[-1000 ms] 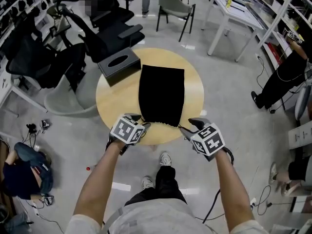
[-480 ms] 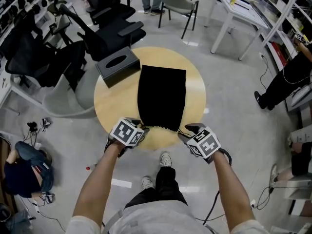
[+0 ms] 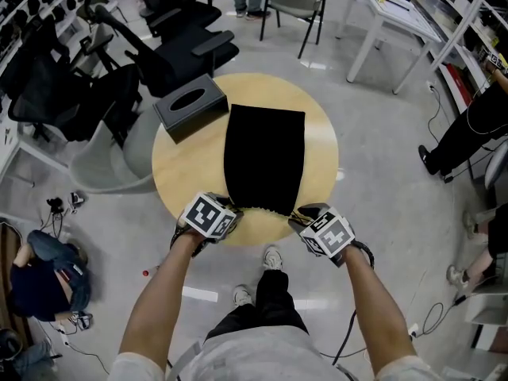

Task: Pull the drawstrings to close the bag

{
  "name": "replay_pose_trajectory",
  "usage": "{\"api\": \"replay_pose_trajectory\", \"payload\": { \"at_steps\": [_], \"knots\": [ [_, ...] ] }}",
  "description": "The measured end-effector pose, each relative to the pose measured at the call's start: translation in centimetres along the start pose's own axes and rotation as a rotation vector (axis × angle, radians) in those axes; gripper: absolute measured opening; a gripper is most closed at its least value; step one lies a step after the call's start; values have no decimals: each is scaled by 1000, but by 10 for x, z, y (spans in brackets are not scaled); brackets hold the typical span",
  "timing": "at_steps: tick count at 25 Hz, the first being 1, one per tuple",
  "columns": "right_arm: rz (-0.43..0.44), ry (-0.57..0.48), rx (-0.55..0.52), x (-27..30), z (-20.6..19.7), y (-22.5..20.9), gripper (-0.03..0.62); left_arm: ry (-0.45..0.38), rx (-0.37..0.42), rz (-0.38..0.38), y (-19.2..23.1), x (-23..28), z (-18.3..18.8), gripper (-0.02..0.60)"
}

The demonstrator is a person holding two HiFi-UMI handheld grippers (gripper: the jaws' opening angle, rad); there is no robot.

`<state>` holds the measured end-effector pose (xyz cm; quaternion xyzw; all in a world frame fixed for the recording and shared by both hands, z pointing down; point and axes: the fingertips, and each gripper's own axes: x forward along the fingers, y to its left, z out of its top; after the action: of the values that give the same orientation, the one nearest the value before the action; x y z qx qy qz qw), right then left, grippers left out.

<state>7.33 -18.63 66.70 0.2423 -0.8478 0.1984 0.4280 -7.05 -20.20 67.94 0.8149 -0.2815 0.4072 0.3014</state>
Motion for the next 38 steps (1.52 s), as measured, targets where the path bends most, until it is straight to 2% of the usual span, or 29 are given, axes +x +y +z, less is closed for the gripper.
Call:
{"api": "replay_pose_trajectory", "payload": {
  "at_steps": [5, 9, 13, 17, 22, 30, 38],
  "knots": [
    [6, 10, 6, 8, -1, 1, 144, 17, -9, 34, 4, 1, 0, 211],
    [-14, 27, 11, 11, -3, 0, 119, 48, 10, 89, 11, 1, -3, 137],
    [-46, 48, -4, 12, -4, -2, 86, 61, 49, 124, 11, 2, -3, 130],
    [-60, 59, 1, 10, -3, 0, 46, 50, 68, 118, 10, 0, -2, 111],
    [-81, 57, 2, 12, -4, -6, 28, 52, 99, 124, 10, -1, -5, 34],
    [-102, 38, -2, 6, -2, -7, 23, 49, 134, 150, 12, -6, -10, 18],
    [-139, -10, -29, -8, 20, -13, 23, -10, 154, 197, 20, -29, 10, 17]
  ]
}}
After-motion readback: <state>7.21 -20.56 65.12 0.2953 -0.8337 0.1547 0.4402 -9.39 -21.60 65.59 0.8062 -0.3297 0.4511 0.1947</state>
